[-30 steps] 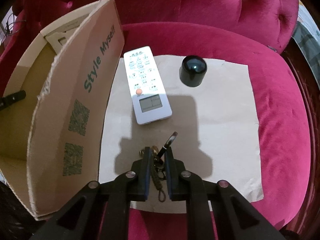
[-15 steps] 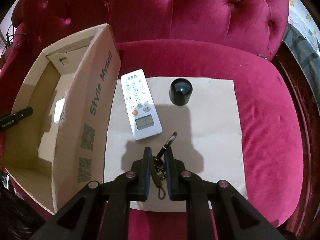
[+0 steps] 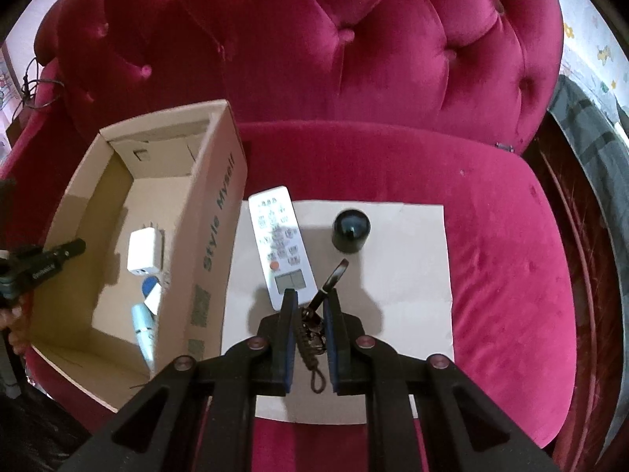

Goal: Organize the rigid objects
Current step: 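Lift the keys with the right gripper and carry them into the box, then lower the keys beside the key fob and open the right gripper, then withdraw the open right gripper from the box toward the black cap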

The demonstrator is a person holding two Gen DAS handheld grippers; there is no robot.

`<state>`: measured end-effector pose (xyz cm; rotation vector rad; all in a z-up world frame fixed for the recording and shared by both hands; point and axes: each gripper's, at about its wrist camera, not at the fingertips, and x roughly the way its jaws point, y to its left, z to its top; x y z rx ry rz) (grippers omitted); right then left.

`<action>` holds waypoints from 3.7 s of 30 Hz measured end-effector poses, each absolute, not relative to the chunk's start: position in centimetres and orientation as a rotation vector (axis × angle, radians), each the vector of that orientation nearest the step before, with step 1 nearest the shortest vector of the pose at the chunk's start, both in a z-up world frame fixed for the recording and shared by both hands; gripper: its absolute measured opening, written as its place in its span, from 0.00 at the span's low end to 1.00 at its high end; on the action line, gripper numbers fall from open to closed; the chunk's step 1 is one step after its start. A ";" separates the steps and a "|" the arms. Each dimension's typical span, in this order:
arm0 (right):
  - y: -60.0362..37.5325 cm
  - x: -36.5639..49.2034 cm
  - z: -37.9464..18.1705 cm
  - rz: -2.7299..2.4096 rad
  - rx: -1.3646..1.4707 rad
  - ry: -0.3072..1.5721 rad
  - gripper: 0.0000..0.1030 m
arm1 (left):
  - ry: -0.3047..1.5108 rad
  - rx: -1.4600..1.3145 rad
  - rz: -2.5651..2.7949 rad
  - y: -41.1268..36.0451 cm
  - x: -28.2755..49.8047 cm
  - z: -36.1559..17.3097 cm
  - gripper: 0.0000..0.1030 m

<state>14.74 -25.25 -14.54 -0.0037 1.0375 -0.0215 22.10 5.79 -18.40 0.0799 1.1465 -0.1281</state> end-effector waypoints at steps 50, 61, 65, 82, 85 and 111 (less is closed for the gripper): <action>-8.3 19.2 -11.8 0.261 -0.149 0.999 0.12 | 1.147 0.073 -0.127 5.6 22.0 -18.4 0.14; -7.4 20.8 -16.1 0.257 -0.142 1.092 0.12 | 1.147 0.074 -0.127 5.6 22.0 -18.4 0.14; -7.3 21.3 -17.7 0.255 -0.132 1.129 0.12 | 1.147 0.072 -0.127 5.5 22.0 -18.4 0.14; -7.3 22.2 -20.9 0.252 -0.133 1.216 0.13 | 1.148 0.070 -0.129 5.6 22.1 -18.4 0.14; -7.3 22.4 -20.9 0.248 -0.126 1.219 0.17 | 1.148 0.070 -0.129 5.6 22.1 -18.4 0.14; -9.5 20.8 -15.1 0.224 -0.092 1.114 0.58 | 1.147 0.073 -0.128 5.6 22.0 -18.3 0.14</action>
